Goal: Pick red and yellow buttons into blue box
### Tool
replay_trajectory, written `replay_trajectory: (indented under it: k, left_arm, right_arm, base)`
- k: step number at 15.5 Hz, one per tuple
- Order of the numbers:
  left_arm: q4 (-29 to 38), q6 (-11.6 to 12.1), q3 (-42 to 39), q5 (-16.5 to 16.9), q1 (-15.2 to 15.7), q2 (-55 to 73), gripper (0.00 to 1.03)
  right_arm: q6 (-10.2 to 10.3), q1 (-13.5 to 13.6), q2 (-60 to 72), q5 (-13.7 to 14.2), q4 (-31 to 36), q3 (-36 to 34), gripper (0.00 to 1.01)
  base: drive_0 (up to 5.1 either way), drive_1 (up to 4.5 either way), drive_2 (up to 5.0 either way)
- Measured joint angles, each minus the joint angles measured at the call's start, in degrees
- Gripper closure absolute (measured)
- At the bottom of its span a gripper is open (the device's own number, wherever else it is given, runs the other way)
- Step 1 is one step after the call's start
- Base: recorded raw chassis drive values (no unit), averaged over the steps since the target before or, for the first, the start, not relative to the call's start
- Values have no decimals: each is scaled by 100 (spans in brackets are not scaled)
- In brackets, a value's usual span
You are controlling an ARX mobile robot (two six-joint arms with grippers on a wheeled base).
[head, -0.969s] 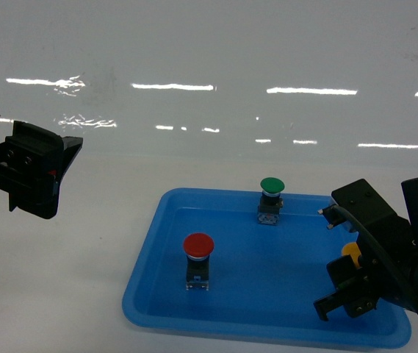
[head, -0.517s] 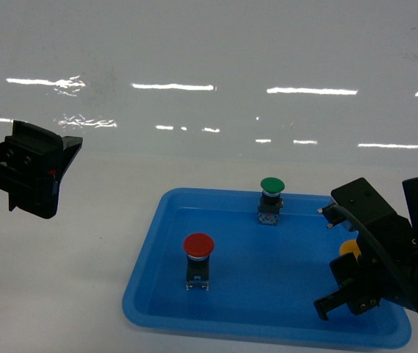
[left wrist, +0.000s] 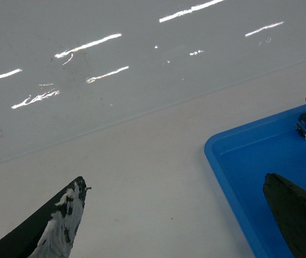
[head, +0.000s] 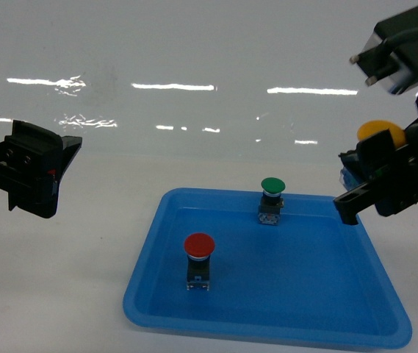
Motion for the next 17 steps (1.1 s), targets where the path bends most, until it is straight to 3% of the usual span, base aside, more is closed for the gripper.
replay_trajectory:
  k: [4,8,9,11,15,17]
  left_arm:
    - [2,0,0,2,0,0,5]
    - [0,0,0,2,0,0,5]
    - [0,0,0,0,0,0,5]
    - [0,0,0,2,0,0,5]
    - [0,0,0,2,0,0,5]
    - [0,0,0,7,-9,0,5]
  right_arm:
    - [-136,17,-957,205,-365,-503,72]
    - [-120,581,-1799,444,-883,-739,72]
    - [-149,599,-1897,463,-885,-782,72]
    - [-232,396,-1652,520,-680,-831,72]
    - [-280,374,-1641,520,-623,-852,72]
    - [-291,-39,-1982,420,-741,-1062,72]
  base:
    - [0,0,0]
    - [0,0,0]
    - [0,0,0]
    - [0,0,0]
    - [0,0,0]
    - [0,0,0]
